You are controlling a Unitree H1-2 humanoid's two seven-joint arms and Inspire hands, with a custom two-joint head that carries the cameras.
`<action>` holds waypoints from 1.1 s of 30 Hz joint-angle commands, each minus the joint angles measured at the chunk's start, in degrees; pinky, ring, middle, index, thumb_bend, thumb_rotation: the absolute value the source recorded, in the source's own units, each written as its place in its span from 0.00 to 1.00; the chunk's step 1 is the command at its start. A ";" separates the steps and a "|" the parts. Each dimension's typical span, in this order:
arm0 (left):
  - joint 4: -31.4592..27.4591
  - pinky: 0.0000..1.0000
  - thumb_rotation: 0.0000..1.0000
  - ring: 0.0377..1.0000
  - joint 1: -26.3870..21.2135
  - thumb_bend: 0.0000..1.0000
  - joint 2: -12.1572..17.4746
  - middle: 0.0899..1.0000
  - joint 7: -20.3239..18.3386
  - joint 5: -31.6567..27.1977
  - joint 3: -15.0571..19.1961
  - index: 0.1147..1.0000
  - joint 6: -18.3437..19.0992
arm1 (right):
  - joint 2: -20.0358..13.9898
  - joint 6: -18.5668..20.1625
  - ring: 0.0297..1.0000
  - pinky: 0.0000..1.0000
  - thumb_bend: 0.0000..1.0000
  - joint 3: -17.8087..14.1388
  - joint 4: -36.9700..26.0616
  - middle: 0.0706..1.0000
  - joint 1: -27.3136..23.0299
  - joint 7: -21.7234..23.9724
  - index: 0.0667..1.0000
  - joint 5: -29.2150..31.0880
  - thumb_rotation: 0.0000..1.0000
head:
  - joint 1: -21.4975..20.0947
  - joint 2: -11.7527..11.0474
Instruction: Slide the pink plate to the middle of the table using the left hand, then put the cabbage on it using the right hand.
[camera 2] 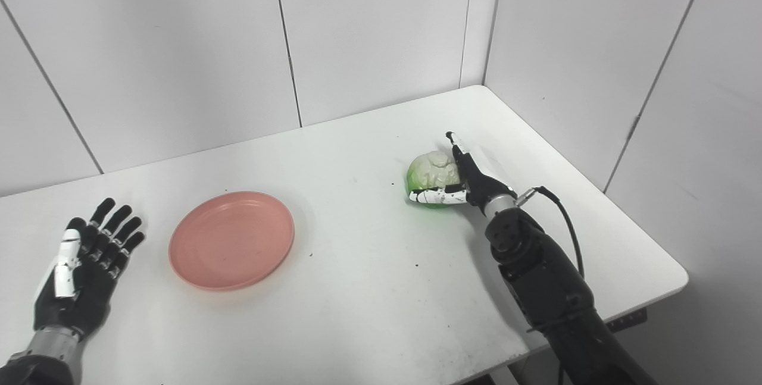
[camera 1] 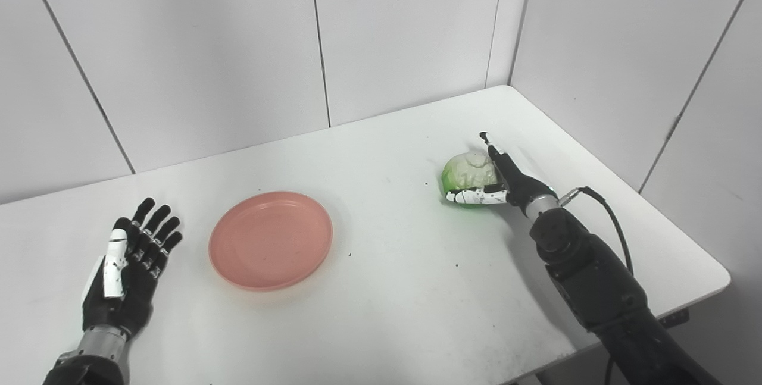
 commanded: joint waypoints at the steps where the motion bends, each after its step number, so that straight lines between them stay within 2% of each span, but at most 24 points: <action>1: -0.90 0.94 1.00 0.93 0.06 0.48 -0.01 0.94 0.21 -0.16 -0.16 0.93 1.21 | 0.18 -2.97 0.97 0.92 1.00 -0.44 2.06 0.98 -2.53 -0.44 0.99 1.74 0.40 | 0.08 -0.01; 12: -1.16 0.94 1.00 0.93 0.30 0.48 0.03 0.94 0.21 -0.21 -0.26 0.94 1.36 | 1.12 -9.43 0.94 0.88 1.00 -0.60 7.31 0.96 -4.32 -1.40 0.98 6.65 0.38 | 0.44 0.32; 16: -1.20 0.94 1.00 0.92 0.35 0.48 0.16 0.94 -0.01 -0.12 -0.44 0.94 1.35 | 1.64 -10.61 0.92 0.88 1.00 -0.88 8.41 0.94 -4.56 -1.33 0.96 8.62 0.32 | 0.69 0.38; 21: -1.18 0.94 1.00 0.93 0.39 0.47 0.08 0.94 -0.22 -0.25 -0.49 0.94 1.28 | 2.23 -12.09 0.84 0.82 1.00 -1.21 9.63 0.86 -4.80 -1.68 0.86 10.20 0.19 | 1.10 0.39; 25: -1.94 0.96 1.00 0.94 0.61 0.48 -0.09 0.94 0.24 -0.28 -0.53 0.94 2.32 | 2.39 -11.95 0.63 0.61 0.95 -0.45 11.33 0.65 -5.46 -2.37 0.66 9.56 0.06 | 1.15 0.44; 27: -2.37 0.95 1.00 0.93 0.72 0.47 -0.19 0.94 0.44 -0.40 -0.42 0.93 2.86 | 2.26 -11.81 0.59 0.58 0.93 0.44 12.30 0.59 -5.85 -2.79 0.60 8.46 0.02 | 1.22 0.45; 28: -2.48 0.94 1.00 0.93 0.76 0.47 -0.21 0.94 0.37 -0.48 -0.39 0.94 2.96 | 2.19 -11.70 0.57 0.57 0.69 0.92 12.72 0.56 -6.04 -2.95 0.51 7.92 0.08 | 1.22 0.45; 29: -2.41 0.94 1.00 0.93 0.75 0.46 -0.21 0.94 0.18 -0.56 -0.36 0.94 2.94 | 2.12 -11.64 0.55 0.55 0.61 1.43 13.05 0.54 -6.20 -3.10 0.48 7.39 0.11 | 1.22 0.45; 30: -2.41 0.94 1.00 0.93 0.78 0.47 -0.23 0.94 0.25 -0.51 -0.34 0.94 2.95 | 2.05 -11.38 0.53 0.54 0.57 1.94 13.31 0.53 -6.35 -3.17 0.47 6.85 0.12 | 1.22 0.45; 31: -2.36 0.95 1.00 0.93 0.80 0.47 -0.23 0.94 0.35 -0.38 -0.38 0.93 2.82 | 1.98 -11.07 0.52 0.53 0.54 2.40 13.43 0.49 -6.46 -3.27 0.45 6.43 0.05 | 1.22 0.45; 33: -2.18 0.96 1.00 0.94 0.82 0.48 -0.12 0.94 0.14 -0.33 -0.55 0.93 2.45 | 1.82 -10.13 0.51 0.51 0.53 3.36 13.64 0.47 -6.70 -3.71 0.44 5.28 0.01 | 1.22 0.45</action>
